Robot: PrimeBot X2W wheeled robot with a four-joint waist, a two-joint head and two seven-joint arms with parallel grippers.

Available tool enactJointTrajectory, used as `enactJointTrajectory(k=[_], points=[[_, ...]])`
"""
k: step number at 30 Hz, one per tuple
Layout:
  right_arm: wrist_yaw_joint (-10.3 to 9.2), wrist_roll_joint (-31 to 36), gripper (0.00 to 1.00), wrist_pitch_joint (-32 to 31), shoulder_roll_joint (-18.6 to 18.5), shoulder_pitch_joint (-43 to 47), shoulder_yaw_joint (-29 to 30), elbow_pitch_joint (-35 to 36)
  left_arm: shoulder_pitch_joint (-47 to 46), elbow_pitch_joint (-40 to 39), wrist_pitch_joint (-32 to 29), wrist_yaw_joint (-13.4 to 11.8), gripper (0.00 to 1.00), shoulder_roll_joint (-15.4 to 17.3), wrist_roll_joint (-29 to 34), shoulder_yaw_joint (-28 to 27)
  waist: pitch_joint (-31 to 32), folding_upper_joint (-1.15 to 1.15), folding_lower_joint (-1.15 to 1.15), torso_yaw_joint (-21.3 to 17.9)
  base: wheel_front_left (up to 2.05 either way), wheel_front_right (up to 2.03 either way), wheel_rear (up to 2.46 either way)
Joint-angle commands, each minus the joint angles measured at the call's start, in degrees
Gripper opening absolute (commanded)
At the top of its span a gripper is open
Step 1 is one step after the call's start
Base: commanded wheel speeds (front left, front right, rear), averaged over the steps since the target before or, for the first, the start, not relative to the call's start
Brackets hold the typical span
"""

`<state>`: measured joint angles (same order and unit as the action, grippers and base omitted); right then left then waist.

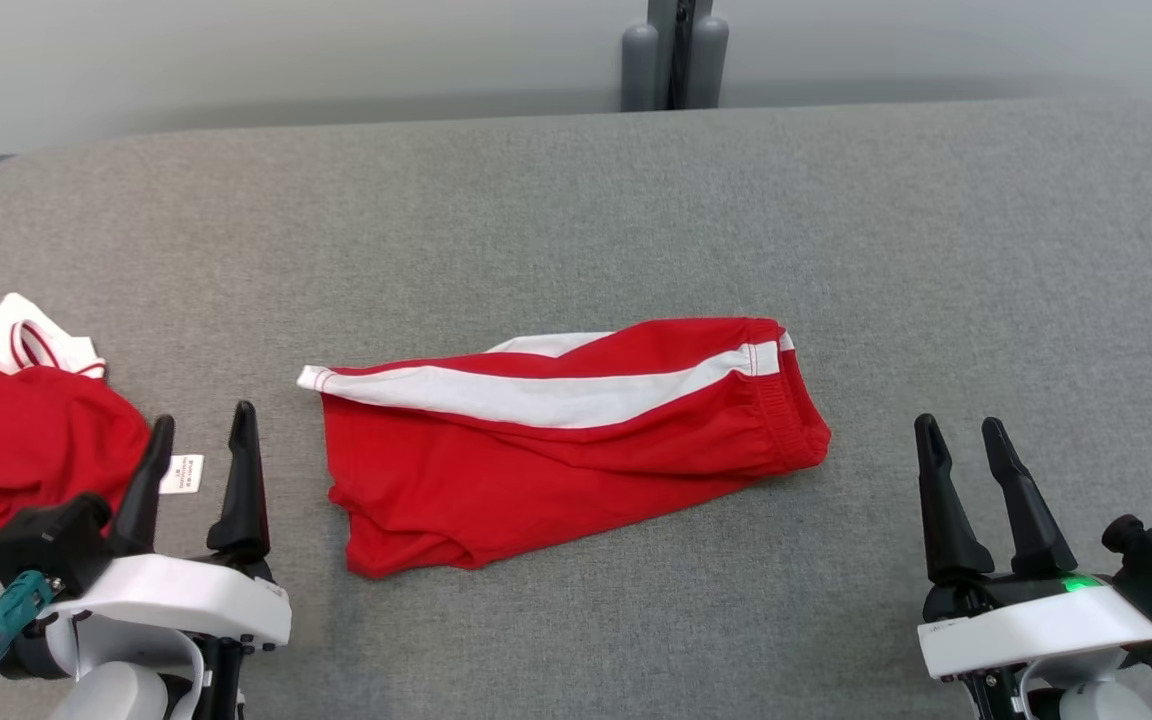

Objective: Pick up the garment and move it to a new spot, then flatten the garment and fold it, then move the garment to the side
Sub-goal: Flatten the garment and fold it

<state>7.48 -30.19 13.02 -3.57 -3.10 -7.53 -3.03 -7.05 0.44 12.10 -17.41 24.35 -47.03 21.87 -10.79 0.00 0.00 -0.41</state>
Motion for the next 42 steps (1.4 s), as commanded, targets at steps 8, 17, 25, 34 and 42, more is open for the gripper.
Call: enactJointTrajectory(k=[8, 17, 25, 34, 42], points=[[0.03, 1.4, 1.0, -0.8, -2.0, -1.2, -0.6, -2.9, 0.0, -0.9, 2.7, -3.6, 1.0, 1.1, 10.0, 0.2, 4.5, 0.0, 0.0, 1.4, 0.0, 0.0, 0.0], [0.03, 3.3, 1.0, -1.8, -1.7, 1.8, 0.6, -4.7, 4.2, 1.0, 3.0, -3.1, 1.0, 1.0, 15.7, 2.3, 8.5, 0.0, 0.0, 1.6, 0.0, 0.0, 0.0], [0.03, 3.5, 1.0, -2.4, -1.3, 2.5, 1.3, -4.2, 3.6, 1.8, 3.0, -1.1, 1.0, -1.1, 14.6, 0.5, 8.9, 0.0, 0.0, 2.4, 0.0, 0.0, 0.0], [0.03, 3.4, 1.0, -3.2, -1.3, 2.5, 1.8, -4.1, 3.0, 3.0, 3.0, 1.2, 1.0, -3.5, 17.6, -1.3, 8.5, 0.0, 0.0, 3.1, 0.0, 0.0, 0.0], [0.03, 1.8, 1.0, -5.6, -1.8, 0.4, 2.6, -6.6, 1.3, 3.8, 3.0, 2.8, 1.0, -5.1, 19.0, -1.1, 6.9, 0.0, 0.0, 4.7, 0.0, 0.0, 0.0]])
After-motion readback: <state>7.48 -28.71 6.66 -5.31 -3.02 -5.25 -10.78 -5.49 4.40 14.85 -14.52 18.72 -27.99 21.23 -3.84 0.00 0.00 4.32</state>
